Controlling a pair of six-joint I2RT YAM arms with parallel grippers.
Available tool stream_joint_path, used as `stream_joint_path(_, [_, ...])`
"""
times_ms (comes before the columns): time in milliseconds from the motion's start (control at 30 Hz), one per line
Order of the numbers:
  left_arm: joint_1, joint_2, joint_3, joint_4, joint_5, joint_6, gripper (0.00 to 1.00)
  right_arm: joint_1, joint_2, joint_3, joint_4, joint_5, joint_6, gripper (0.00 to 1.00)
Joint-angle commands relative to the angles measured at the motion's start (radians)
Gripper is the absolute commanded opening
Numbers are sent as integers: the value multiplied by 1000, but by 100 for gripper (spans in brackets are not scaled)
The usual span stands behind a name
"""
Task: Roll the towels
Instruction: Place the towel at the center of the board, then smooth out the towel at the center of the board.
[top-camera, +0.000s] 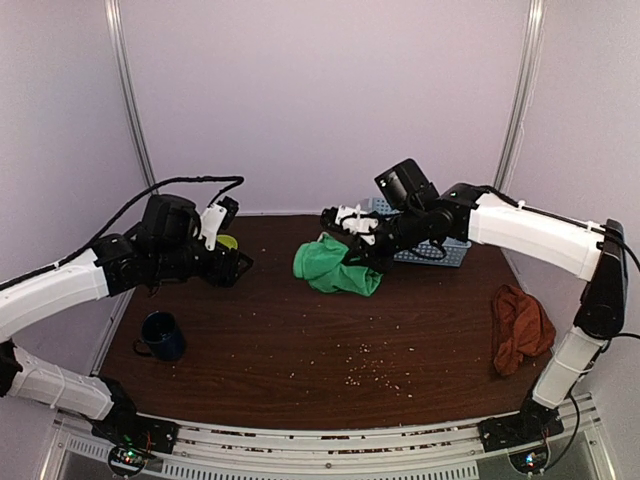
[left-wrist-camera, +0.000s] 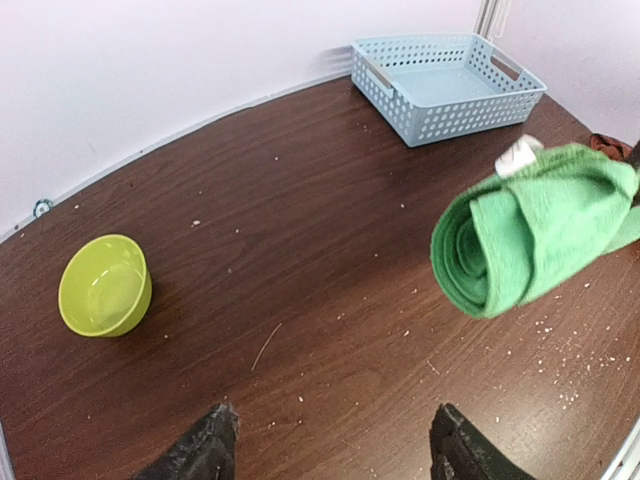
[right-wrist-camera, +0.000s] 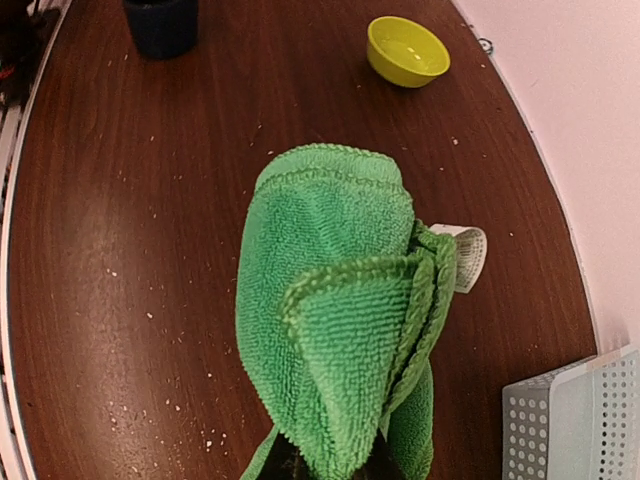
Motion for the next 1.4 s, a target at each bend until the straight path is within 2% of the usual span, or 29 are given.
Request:
stream_joint_path(0, [6, -37, -43, -9, -44, -27, 68, 69, 5, -72, 142, 147, -186, 0])
stream_joint_path(100, [5, -52, -75, 15, 0, -22, 68, 84, 14, -158, 206, 153, -219, 0])
stream_joint_path(267, [5, -50, -104, 63, 89, -2, 67, 203, 9, -323, 203, 139, -224, 0])
stream_joint_path(300, [6, -47, -104, 68, 109, 5, 67, 229, 1, -353, 191, 143, -224, 5])
stream_joint_path(367, [5, -40, -104, 77, 151, 18, 67, 274, -20, -402, 159, 153, -215, 22])
stream_joint_path(500, [5, -16, -117, 103, 241, 41, 67, 279, -71, -425, 46, 88, -178, 45])
stream_joint_path(667, [-18, 8, -131, 139, 297, 76, 67, 213, -122, -400, 62, 29, -91, 58])
stream_joint_path(800, [-30, -15, -153, 172, 329, 98, 67, 159, -87, -361, 102, 54, -51, 60])
stream_joint_path(867, [-41, -23, -161, 170, 361, 111, 67, 126, -43, -314, 36, -3, -93, 62])
stream_joint_path(900, [-51, -28, -164, 165, 367, 118, 67, 105, -27, -284, -42, -59, -140, 91])
stream_joint_path(933, [-69, -35, -169, 157, 367, 125, 67, 81, -22, -271, -95, -102, -168, 99])
stream_joint_path(1033, [-152, -43, -195, 160, 326, 128, 66, 52, -85, -361, -135, -122, -225, 100])
stream_joint_path(1200, [-297, 29, -228, 230, 257, 137, 64, 63, -263, -607, 5, -91, -210, 100])
stream_joint_path(1267, [-327, 60, -247, 291, 264, 133, 63, 64, -270, -642, 42, -45, -194, 100])
stream_joint_path(1367, [-341, 114, -261, 360, 289, 132, 63, 64, -231, -648, 64, -14, -166, 92])
